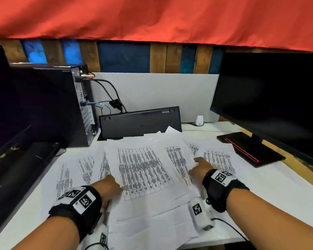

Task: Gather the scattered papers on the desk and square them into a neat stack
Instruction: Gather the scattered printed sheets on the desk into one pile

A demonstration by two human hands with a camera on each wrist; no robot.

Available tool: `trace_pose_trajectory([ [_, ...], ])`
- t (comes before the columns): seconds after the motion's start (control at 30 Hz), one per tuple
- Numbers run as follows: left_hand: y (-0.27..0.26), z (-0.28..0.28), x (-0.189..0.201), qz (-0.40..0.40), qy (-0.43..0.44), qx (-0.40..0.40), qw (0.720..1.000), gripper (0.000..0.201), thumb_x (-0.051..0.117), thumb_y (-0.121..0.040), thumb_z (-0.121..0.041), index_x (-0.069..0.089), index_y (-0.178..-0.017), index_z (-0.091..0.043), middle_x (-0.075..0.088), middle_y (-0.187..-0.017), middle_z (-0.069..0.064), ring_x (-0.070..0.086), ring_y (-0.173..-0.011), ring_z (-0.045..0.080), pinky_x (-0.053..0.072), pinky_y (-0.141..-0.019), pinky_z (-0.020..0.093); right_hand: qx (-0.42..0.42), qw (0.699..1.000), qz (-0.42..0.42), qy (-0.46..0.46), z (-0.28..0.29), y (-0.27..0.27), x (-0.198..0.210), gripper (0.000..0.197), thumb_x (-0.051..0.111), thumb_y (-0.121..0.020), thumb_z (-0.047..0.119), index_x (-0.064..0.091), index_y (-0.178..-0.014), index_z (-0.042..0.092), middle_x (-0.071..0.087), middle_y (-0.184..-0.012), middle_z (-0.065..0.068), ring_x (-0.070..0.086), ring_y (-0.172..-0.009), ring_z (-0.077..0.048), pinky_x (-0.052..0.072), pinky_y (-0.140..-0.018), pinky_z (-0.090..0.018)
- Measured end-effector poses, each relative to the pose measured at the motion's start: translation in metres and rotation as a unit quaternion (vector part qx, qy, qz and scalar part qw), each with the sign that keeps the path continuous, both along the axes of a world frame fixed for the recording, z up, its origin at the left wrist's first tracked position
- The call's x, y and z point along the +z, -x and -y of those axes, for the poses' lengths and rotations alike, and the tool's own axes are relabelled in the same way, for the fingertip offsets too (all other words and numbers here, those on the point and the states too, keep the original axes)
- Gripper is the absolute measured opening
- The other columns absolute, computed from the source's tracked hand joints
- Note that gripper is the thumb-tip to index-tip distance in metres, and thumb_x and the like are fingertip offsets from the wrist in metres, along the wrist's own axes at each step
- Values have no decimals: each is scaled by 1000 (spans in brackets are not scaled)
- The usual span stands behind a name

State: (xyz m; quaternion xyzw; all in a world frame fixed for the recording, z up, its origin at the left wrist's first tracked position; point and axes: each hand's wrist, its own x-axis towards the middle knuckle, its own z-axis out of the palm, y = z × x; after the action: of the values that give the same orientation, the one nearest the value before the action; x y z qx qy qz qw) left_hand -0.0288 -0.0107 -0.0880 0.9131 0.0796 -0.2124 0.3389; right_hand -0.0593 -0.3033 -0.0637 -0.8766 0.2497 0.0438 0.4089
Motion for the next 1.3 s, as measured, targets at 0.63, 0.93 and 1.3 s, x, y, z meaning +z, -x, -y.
trace_pose_trajectory([
  [0.63,2,-2,14,-6,-164,-55,985,63,55,-94,-41,29,-136,-1,53,-130,10,53,-108,20,38,-80,22,-175,959,-139,176,135,-11,-1,85,68,-73,57,46,-136,5,50,-138,-16,50,-125,-33,43,-103,-41],
  [0.93,4,-2,19,0,-128,-47,991,61,53,-95,-41,29,-136,-2,52,-133,10,50,-100,17,38,-80,21,-91,990,-111,-4,117,-25,6,73,82,-71,29,52,-132,0,70,-95,-19,66,-83,-31,52,-76,-33],
  [1.3,11,1,16,-1,-61,-18,998,62,62,-92,-22,27,-139,-1,48,-139,17,53,-124,28,48,-81,21,-82,993,-43,-80,67,-41,1,114,91,-46,49,41,-136,2,55,-129,-17,54,-115,-36,46,-96,-41],
])
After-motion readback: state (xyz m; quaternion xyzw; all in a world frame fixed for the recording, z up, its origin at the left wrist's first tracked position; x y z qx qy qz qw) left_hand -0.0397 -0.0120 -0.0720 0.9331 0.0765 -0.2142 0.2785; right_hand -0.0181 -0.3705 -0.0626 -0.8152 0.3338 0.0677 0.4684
